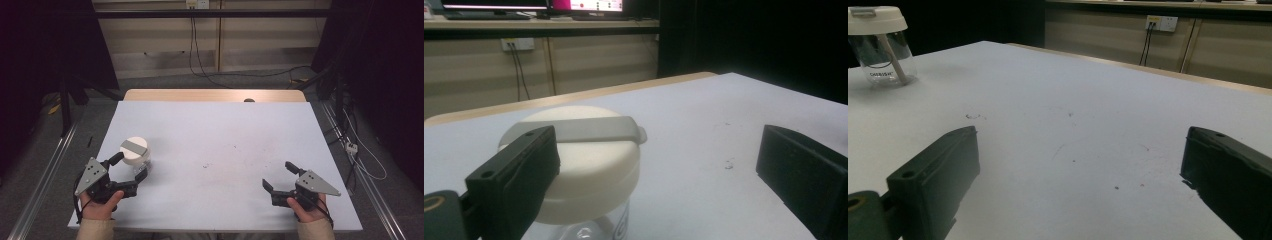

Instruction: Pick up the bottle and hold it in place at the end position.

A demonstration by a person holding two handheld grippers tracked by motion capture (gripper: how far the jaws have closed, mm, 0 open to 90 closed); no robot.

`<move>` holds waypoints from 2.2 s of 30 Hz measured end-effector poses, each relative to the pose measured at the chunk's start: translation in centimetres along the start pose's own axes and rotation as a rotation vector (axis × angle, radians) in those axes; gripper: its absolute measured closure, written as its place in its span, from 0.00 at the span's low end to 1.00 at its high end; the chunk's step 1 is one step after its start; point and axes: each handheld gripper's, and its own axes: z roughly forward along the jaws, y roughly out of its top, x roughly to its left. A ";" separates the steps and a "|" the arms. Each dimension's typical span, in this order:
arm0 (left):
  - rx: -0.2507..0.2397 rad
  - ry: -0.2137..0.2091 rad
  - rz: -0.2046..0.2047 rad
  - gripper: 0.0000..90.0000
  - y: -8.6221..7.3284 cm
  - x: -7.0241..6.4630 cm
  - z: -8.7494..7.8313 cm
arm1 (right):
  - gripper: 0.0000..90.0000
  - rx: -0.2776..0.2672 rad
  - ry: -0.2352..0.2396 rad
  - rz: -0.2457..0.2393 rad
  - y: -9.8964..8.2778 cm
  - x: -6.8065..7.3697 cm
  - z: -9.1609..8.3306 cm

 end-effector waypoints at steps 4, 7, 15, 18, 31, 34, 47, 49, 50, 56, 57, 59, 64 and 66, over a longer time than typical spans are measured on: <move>-0.003 0.001 -0.012 0.04 0.0 0.2 0.0 | 0.02 -0.005 -0.002 0.004 0.0 -0.1 0.0; 0.003 0.003 -0.008 0.04 0.0 0.4 0.0 | 0.02 -0.006 -0.005 0.004 0.0 -0.1 0.0; 0.010 0.015 -0.009 0.04 -0.1 0.9 -0.2 | 0.02 -0.009 -0.001 0.002 0.1 -0.1 0.1; 0.020 0.021 -0.008 0.04 -0.3 1.0 -0.1 | 0.02 -0.007 0.000 0.003 0.1 -0.1 0.1; 0.067 0.038 -0.018 0.04 -1.5 1.5 0.1 | 0.02 -0.014 -0.005 0.008 0.0 -0.2 0.2; 0.070 0.045 -0.028 0.04 -1.6 1.5 0.0 | 0.02 -0.011 -0.001 0.006 0.0 -0.1 0.2; 0.156 0.080 -0.051 0.03 -2.7 2.4 1.6 | 0.02 -0.012 -0.001 -0.002 0.1 0.1 0.3; 0.172 0.081 -0.050 0.03 -2.8 2.5 1.9 | 0.02 -0.013 -0.002 -0.002 0.2 0.1 0.3; 0.178 0.077 -0.050 0.03 -2.9 2.5 2.1 | 0.02 -0.014 -0.001 -0.001 0.2 0.1 0.3; 0.200 0.098 -0.054 0.04 -2.9 2.9 3.4 | 0.02 -0.014 0.000 -0.007 0.2 0.2 0.4; 0.206 0.094 -0.058 0.04 -3.0 3.0 3.6 | 0.02 -0.014 0.001 -0.008 0.3 0.2 0.4; 0.211 0.107 -0.061 0.04 -3.0 2.9 4.0 | 0.02 -0.016 0.003 -0.010 0.3 0.2 0.4; 0.213 0.127 -0.062 0.04 -3.1 3.0 4.4 | 0.02 -0.019 0.000 -0.012 0.3 0.2 0.3; 0.205 0.129 -0.071 0.06 -3.1 3.1 4.5 | 0.02 -0.018 -0.001 -0.011 0.3 0.2 0.3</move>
